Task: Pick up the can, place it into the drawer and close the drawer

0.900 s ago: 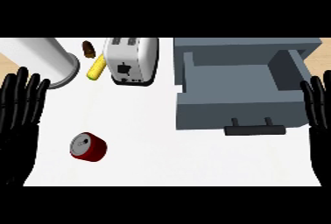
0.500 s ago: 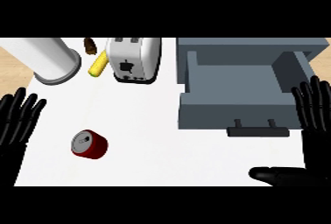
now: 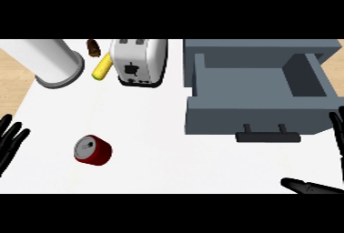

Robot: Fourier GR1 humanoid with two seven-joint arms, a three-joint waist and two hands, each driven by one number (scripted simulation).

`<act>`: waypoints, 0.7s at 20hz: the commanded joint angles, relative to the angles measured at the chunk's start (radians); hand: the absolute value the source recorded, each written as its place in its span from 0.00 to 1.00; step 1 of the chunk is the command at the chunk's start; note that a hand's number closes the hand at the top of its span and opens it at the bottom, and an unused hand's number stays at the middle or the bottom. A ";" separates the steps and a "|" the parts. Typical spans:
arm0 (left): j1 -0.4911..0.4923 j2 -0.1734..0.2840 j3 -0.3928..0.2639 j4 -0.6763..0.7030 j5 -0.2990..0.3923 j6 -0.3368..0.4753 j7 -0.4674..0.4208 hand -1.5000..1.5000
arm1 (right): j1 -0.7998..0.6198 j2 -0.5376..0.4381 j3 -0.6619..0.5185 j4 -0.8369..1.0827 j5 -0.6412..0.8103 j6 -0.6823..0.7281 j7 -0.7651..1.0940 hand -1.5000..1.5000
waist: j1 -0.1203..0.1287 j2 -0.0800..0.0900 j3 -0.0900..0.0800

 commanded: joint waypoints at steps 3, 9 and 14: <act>0.075 0.039 0.144 -0.041 0.136 -0.097 0.039 0.00 | 0.141 -0.013 -0.083 -0.092 -0.112 0.088 -0.009 0.00 | -0.001 -0.001 0.000; 0.057 0.027 0.233 -0.079 0.252 -0.076 0.141 0.00 | 0.149 -0.023 -0.146 -0.006 -0.147 0.158 -0.073 0.00 | -0.003 0.000 0.000; 0.085 -0.027 0.227 -0.078 0.306 -0.065 0.190 0.00 | 0.190 -0.032 -0.199 0.011 -0.198 0.228 -0.122 0.00 | -0.003 0.000 0.000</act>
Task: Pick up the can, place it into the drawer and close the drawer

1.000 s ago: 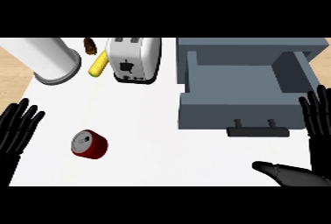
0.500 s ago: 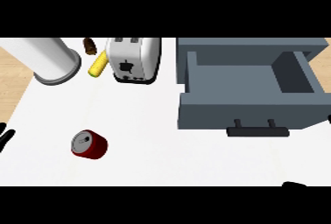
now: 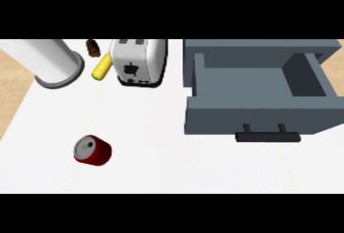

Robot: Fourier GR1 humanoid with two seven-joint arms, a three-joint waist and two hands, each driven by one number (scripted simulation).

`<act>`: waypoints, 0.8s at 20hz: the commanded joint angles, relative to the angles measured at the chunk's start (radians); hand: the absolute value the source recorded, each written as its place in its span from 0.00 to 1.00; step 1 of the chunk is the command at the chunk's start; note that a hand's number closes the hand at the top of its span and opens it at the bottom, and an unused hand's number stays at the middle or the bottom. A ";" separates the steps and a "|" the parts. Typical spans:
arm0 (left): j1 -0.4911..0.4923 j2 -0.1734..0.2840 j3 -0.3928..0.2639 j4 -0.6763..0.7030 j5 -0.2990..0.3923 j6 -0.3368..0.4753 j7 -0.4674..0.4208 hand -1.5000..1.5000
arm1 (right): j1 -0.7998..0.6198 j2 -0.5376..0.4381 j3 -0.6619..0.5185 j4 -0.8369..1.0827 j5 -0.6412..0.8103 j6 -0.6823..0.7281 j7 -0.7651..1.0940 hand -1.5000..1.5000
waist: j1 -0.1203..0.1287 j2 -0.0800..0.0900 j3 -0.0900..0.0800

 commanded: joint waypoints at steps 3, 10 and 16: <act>-0.011 -0.004 0.048 -0.004 0.155 0.024 0.111 0.00 | 0.017 -0.009 -0.069 0.004 -0.048 0.037 0.003 0.00 | 0.001 0.000 0.000; -0.030 -0.088 -0.036 0.035 0.119 0.040 0.151 0.00 | 0.078 -0.014 -0.141 -0.033 -0.125 0.118 -0.005 0.00 | -0.003 0.000 0.000; -0.183 -0.108 -0.095 0.200 -0.015 0.059 0.113 0.00 | 0.028 -0.071 -0.230 0.022 -0.195 0.171 0.016 0.00 | -0.006 0.002 0.000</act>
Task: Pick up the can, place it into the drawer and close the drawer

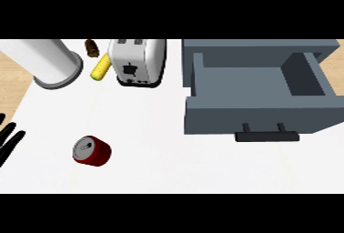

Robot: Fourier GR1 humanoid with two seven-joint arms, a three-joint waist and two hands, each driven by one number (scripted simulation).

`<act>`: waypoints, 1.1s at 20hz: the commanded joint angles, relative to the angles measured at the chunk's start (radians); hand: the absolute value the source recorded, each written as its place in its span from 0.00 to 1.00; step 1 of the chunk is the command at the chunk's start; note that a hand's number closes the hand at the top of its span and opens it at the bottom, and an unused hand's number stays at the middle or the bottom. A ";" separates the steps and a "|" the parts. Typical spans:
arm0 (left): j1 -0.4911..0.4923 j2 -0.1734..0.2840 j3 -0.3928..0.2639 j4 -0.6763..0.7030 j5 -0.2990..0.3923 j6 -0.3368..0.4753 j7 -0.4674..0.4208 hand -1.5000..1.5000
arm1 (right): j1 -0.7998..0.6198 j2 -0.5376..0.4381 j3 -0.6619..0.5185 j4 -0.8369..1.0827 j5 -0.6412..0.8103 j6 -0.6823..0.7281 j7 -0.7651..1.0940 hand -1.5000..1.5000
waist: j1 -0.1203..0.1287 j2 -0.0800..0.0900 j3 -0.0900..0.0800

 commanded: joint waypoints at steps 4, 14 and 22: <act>-0.163 -0.013 -0.052 0.093 -0.096 0.085 0.035 0.00 | 0.021 0.059 0.008 -0.028 0.044 0.040 0.009 0.00 | 0.000 0.001 0.000; -0.036 -0.141 -0.148 0.230 -0.321 -0.008 -0.200 0.00 | 0.000 0.044 -0.114 0.041 -0.022 0.129 -0.015 0.00 | 0.005 0.000 0.000; -0.062 -0.172 -0.154 0.450 -0.452 -0.007 -0.404 0.00 | 0.030 0.068 -0.156 0.004 -0.042 0.178 0.018 0.00 | 0.002 0.000 0.000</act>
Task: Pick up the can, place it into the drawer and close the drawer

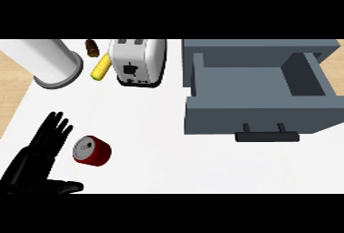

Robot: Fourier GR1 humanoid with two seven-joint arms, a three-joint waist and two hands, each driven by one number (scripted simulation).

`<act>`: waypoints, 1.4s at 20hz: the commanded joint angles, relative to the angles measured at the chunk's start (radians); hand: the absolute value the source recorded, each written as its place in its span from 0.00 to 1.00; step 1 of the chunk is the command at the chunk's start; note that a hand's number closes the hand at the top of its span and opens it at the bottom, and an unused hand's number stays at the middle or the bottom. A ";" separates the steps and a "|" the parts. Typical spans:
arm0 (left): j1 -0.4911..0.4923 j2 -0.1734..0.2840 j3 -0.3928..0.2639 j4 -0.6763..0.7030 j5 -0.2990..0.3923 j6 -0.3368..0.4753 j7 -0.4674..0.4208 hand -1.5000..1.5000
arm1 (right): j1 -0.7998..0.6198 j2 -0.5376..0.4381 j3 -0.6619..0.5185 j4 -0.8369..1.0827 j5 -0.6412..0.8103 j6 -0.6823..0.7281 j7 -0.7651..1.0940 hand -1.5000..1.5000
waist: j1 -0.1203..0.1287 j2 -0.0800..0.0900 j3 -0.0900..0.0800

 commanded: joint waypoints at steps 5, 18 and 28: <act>0.000 0.019 0.055 0.260 -0.071 -0.041 -0.256 0.00 | -0.009 -0.013 -0.049 -0.060 -0.070 0.000 0.087 0.00 | -0.002 0.000 0.000; -0.070 0.094 0.095 0.559 -0.116 -0.088 -0.435 0.00 | -0.056 -0.002 -0.104 0.050 -0.049 0.085 0.042 0.00 | 0.001 0.000 0.000; -0.223 0.099 0.087 0.851 -0.134 -0.078 -0.542 0.00 | -0.031 0.086 -0.082 -0.143 -0.059 0.051 0.161 0.00 | -0.001 0.000 0.000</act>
